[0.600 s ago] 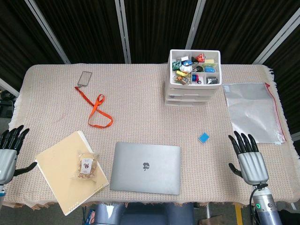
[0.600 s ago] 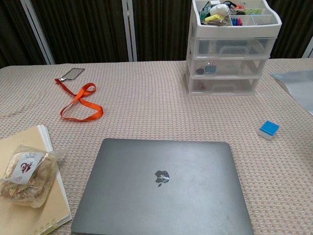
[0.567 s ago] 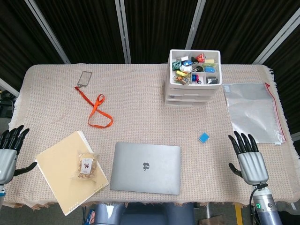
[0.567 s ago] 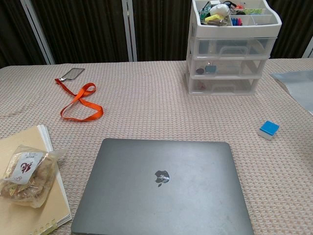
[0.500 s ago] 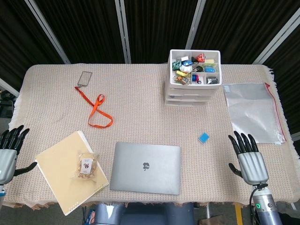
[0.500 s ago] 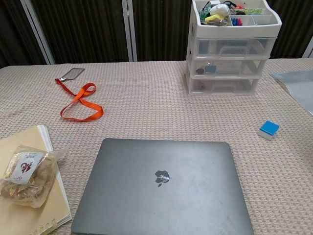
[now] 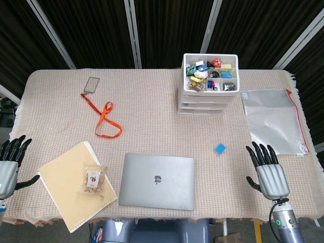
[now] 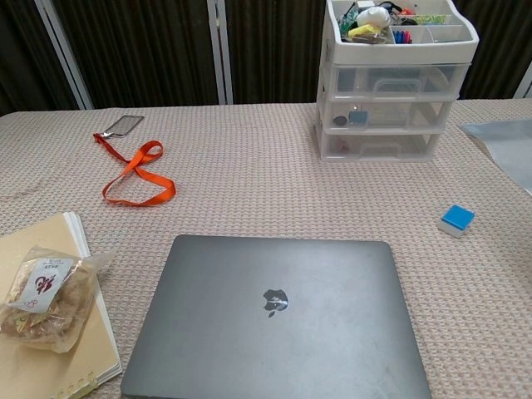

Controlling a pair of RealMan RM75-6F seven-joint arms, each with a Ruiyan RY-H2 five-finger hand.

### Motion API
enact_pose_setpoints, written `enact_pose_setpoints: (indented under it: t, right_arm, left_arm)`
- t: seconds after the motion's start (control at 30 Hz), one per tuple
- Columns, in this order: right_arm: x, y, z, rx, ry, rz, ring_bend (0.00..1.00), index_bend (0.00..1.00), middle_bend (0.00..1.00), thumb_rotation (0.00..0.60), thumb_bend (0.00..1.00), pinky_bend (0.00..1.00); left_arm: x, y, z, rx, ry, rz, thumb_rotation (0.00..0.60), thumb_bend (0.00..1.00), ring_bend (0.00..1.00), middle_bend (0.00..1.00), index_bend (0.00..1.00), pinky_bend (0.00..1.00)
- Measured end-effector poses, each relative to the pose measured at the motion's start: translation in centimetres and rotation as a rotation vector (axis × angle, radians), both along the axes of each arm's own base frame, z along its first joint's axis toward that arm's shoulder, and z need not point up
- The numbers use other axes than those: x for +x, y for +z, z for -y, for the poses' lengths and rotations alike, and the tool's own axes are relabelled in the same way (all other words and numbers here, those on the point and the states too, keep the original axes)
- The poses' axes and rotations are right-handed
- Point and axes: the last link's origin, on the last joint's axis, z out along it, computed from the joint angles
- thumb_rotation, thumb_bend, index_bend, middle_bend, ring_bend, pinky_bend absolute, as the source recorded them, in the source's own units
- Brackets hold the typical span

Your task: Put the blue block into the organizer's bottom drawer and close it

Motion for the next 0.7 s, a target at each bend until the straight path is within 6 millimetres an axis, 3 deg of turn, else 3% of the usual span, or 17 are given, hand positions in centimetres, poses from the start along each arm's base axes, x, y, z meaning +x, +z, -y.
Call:
enact_pose_setpoints:
  t: [0.17,0.23,0.27,0.43,0.53,0.7]
  right_arm:
    - [0.2,0.0,-0.1,0.000,0.001,0.011,0.00,0.09,0.00,0.600,0.14,0.02]
    - [0.3,0.0,0.0,0.002,-0.001,0.025,0.04,0.09,0.06,0.600,0.14,0.05]
    - [0.4,0.0,0.0,0.002,-0.002,0.032,0.08,0.09,0.10,0.600,0.14,0.09]
    - [1.0,0.5,0.9,-0.016,-0.005,0.107,0.48,0.09,0.45,0.600,0.14,0.50]
    - [1.5,0.8,1.8,-0.030,-0.031,0.183,0.64,0.09,0.61,0.600,0.16,0.61]
    - [2.3,0.8,3.7,-0.022,-0.120,0.341,0.76,0.09,0.73,0.600,0.29,0.69]
  left_arm:
    - [-0.1,0.0,0.0,-0.003,0.001,0.002,0.600,0.14,0.00,0.00,0.03,0.00]
    - [0.0,0.1,0.1,-0.001,-0.001,0.004,0.600,0.14,0.00,0.00,0.03,0.00]
    - [0.1,0.1,0.1,0.001,-0.004,0.006,0.600,0.14,0.00,0.00,0.03,0.00]
    - [0.1,0.1,0.1,0.000,-0.009,0.007,0.600,0.14,0.00,0.00,0.03,0.00]
    - [0.1,0.2,0.1,0.002,-0.009,0.012,0.600,0.14,0.00,0.00,0.03,0.00]
    - [0.1,0.2,0.0,0.002,-0.011,0.021,0.600,0.15,0.00,0.00,0.03,0.00]
